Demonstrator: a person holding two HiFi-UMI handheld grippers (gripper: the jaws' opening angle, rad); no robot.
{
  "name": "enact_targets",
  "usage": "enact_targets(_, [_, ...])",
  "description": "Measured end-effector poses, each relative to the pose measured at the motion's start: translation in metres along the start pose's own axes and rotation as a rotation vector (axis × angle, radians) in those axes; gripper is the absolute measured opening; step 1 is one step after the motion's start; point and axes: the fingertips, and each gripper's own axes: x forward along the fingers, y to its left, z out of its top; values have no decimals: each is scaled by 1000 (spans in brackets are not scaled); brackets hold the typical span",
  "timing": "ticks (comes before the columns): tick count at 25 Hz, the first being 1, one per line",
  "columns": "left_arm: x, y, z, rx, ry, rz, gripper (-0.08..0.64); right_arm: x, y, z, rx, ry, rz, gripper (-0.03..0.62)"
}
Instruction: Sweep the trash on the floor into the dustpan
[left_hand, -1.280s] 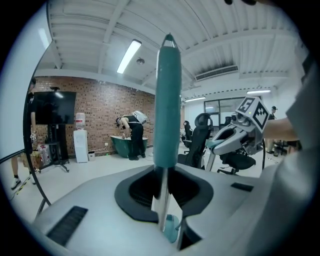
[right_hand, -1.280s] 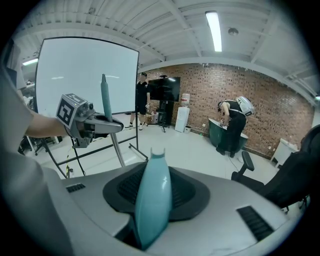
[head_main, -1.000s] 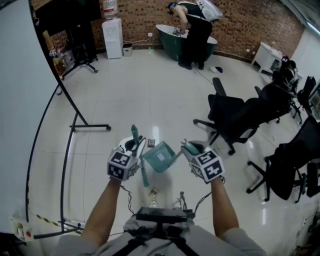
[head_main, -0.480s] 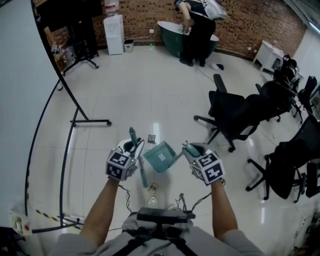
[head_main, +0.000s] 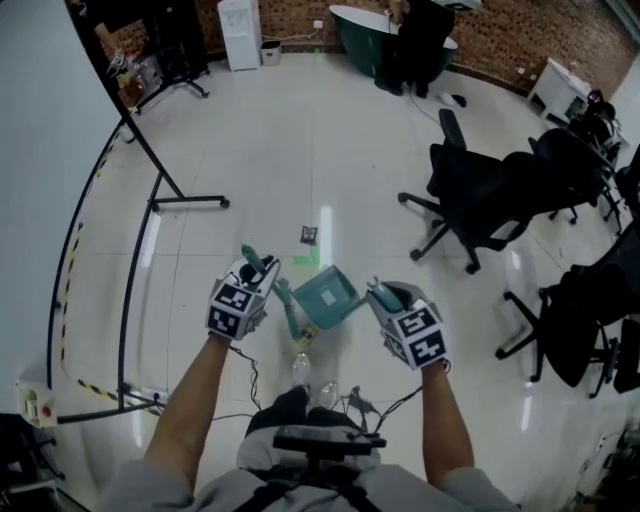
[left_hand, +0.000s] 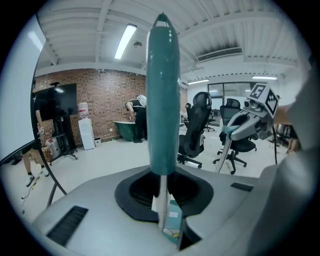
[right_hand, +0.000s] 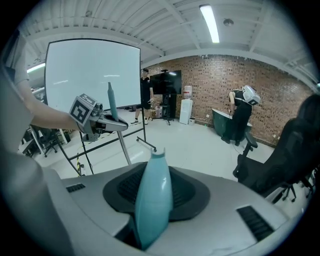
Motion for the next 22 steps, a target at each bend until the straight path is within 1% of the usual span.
enact_targets(3, [8,-7,-19,-3,33,-2,53,1,6,-28,11,30,20,114])
enact_targets(5, [14,-12,-36,19,63,-23,52,4,13,-49,8,56,39,114])
enact_targets(7, [18,-17,-52,25,92,-42,53,6,19,-70,10,86,53,114])
enact_targets(10, [23,-25,-81,19,130,-74,54,9,28,-97,29,131,51,114])
enact_targets(13, [29,-31,-111,32,175,-111,54,10,36,-122,34,167,53,114])
enact_targets(18, [40,-35,-148,34,222,-139,54,-4,51,-150,47,215,67,114])
enact_targets(22, [57,-44,-160,46,226,-164,54,-3,53,-169,20,227,89,114])
